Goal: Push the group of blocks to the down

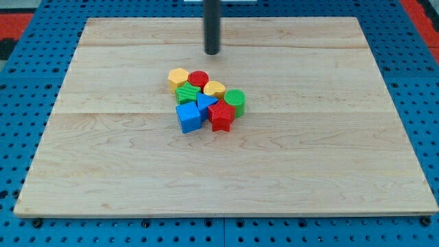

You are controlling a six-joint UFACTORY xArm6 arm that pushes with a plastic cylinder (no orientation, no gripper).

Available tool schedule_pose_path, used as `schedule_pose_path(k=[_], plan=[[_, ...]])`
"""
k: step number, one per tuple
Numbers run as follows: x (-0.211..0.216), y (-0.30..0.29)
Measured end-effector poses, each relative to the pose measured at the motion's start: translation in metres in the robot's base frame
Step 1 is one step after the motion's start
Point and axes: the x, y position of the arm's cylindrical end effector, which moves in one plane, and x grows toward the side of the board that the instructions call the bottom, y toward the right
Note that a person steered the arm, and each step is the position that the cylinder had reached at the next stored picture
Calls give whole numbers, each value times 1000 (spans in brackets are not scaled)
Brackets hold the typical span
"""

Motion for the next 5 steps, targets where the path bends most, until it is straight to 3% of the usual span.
schedule_pose_path(k=[2, 3, 5], plan=[[95, -9], [112, 15], [104, 27]])
